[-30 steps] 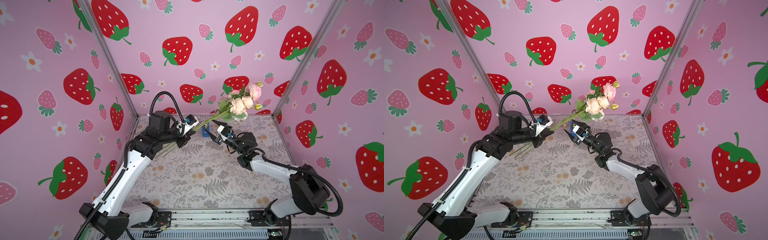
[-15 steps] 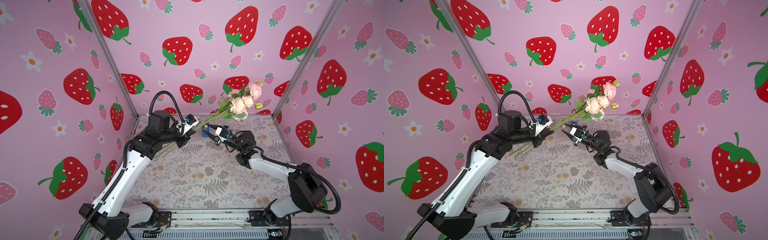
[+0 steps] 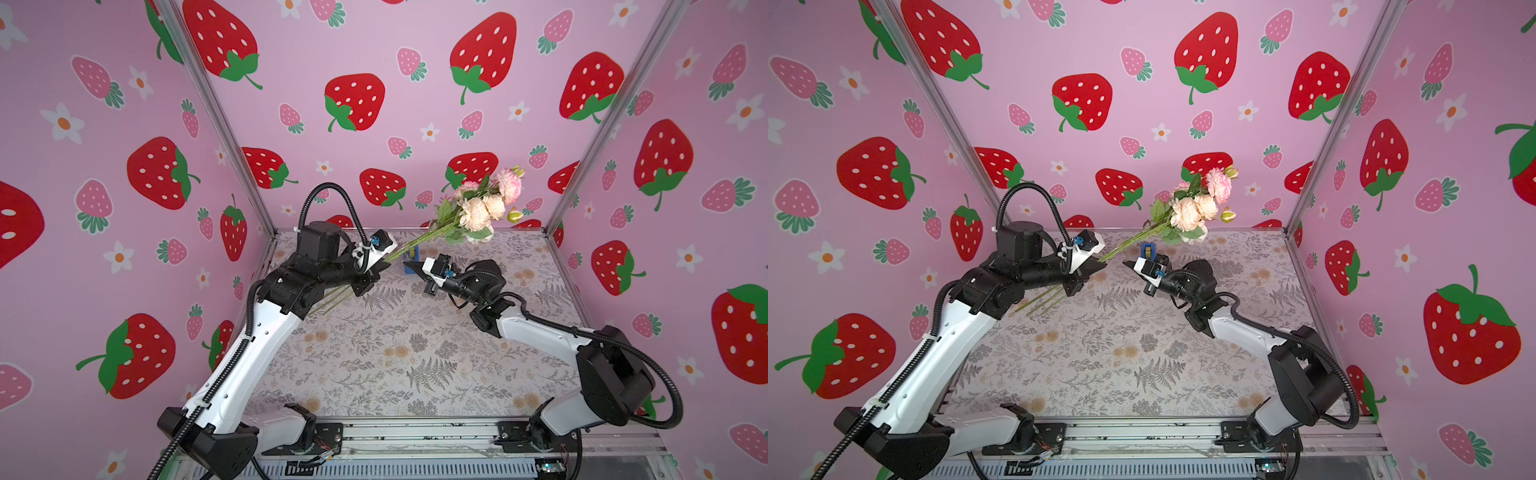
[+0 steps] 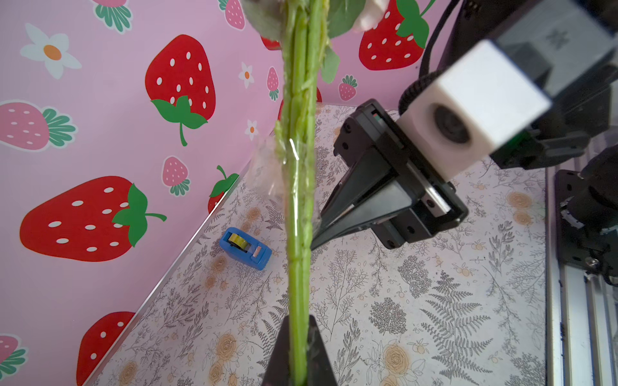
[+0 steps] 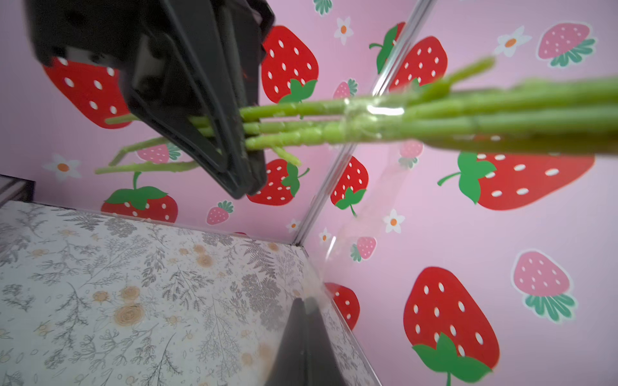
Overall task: Wrap bouquets with tape
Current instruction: Wrap the tape around the bouquet.
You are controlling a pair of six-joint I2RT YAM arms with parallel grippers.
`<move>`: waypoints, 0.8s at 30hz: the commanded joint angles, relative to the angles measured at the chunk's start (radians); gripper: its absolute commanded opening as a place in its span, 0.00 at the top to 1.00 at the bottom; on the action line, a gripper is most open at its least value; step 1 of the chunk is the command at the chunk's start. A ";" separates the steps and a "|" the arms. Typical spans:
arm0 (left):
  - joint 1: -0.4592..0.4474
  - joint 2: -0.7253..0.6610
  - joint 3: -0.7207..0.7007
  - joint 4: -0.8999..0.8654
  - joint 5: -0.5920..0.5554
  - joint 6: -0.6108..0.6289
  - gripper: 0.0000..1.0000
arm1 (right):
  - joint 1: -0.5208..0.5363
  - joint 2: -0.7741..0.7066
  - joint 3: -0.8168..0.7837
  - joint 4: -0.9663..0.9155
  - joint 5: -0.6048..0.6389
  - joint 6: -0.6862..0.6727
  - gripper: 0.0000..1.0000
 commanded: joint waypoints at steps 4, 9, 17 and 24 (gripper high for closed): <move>-0.004 -0.010 0.045 -0.006 0.019 0.001 1.00 | -0.020 0.031 0.093 -0.201 0.219 -0.063 1.00; -0.003 -0.010 0.043 -0.007 0.005 0.009 1.00 | -0.060 0.016 0.070 -0.212 0.195 -0.018 1.00; -0.004 0.004 0.020 0.038 -0.058 0.005 1.00 | -0.052 -0.065 -0.006 -0.264 0.070 -0.025 1.00; -0.003 0.024 -0.014 0.073 -0.134 0.011 1.00 | -0.013 -0.167 -0.016 -0.335 -0.124 -0.005 1.00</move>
